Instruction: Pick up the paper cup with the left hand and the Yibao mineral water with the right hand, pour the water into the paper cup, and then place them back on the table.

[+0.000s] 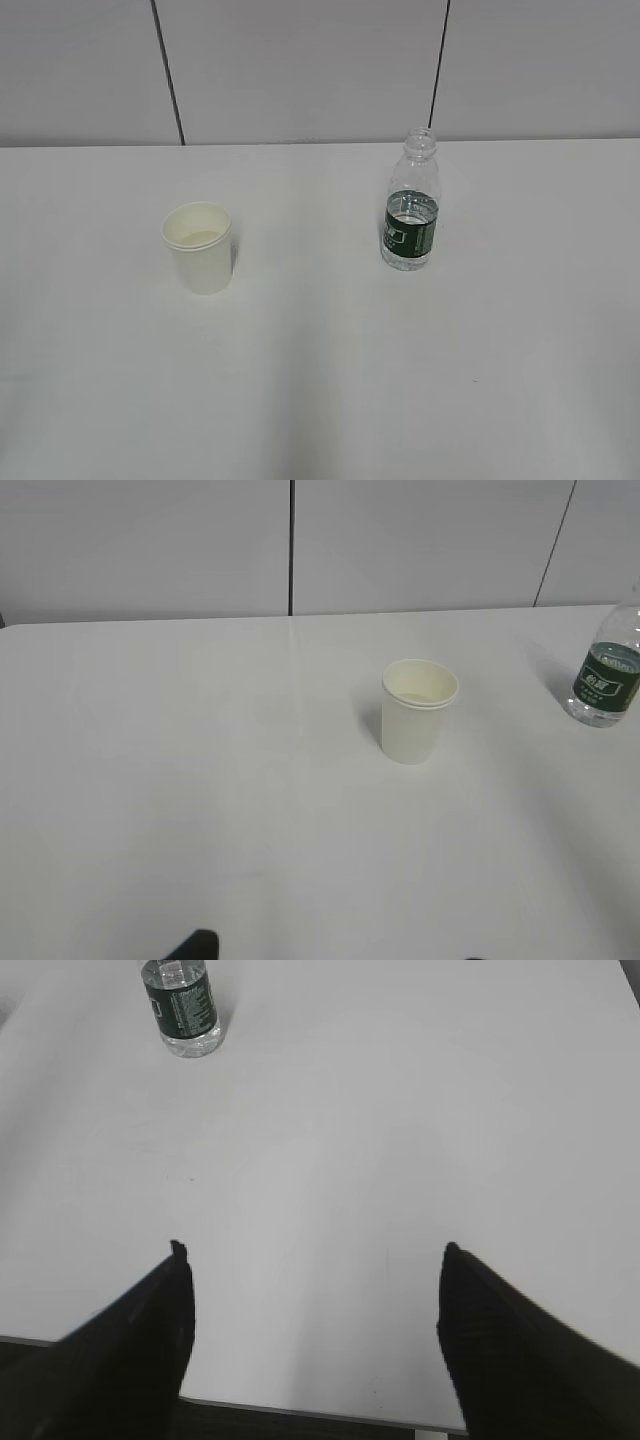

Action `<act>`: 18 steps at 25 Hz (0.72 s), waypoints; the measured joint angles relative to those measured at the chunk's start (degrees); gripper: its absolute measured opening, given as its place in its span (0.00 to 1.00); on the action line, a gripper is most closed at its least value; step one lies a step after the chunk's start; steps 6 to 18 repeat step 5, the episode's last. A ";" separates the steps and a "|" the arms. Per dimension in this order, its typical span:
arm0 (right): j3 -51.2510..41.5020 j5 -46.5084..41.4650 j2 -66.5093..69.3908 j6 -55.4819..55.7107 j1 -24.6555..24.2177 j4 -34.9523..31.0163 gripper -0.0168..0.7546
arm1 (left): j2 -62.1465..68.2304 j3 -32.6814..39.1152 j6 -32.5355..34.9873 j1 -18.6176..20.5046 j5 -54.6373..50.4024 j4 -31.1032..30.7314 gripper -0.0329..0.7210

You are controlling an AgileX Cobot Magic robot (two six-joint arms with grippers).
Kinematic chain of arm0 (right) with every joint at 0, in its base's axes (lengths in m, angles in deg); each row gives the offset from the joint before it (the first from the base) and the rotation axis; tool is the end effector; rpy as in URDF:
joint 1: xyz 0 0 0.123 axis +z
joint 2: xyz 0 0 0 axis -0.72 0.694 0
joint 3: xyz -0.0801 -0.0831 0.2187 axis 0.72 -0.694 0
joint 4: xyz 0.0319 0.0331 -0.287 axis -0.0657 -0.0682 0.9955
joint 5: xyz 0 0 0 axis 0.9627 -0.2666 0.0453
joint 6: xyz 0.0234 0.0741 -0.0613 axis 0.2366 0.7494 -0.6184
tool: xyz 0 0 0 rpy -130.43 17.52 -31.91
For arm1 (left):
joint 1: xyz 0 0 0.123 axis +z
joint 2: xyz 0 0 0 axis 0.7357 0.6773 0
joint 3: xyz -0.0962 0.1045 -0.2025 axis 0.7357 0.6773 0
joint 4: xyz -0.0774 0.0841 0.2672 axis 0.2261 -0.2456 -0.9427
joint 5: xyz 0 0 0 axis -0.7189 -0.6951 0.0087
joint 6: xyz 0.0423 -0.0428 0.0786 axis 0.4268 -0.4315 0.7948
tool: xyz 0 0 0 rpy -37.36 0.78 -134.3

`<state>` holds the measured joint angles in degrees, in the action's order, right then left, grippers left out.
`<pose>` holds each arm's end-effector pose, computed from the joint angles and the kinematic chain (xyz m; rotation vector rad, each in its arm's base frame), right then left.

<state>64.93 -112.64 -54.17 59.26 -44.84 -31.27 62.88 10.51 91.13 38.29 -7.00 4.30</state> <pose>0.0680 0.0057 0.2860 -0.1180 2.1099 0.0184 0.0644 -0.0147 0.2969 0.2255 2.0440 -0.1220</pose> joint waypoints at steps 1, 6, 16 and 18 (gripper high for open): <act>0.00 0.00 0.00 0.00 0.00 0.00 0.79 | 0.00 0.00 0.00 0.00 0.00 0.00 0.62; 0.00 0.00 0.00 0.00 0.00 0.00 0.79 | 0.00 0.00 0.00 0.00 0.00 0.00 0.62; 0.00 0.00 0.00 0.00 0.00 0.00 0.79 | 0.00 0.00 0.00 0.00 0.00 0.00 0.62; 0.00 0.00 0.00 0.00 0.00 0.00 0.79 | 0.00 0.00 0.00 0.00 0.00 0.00 0.62</act>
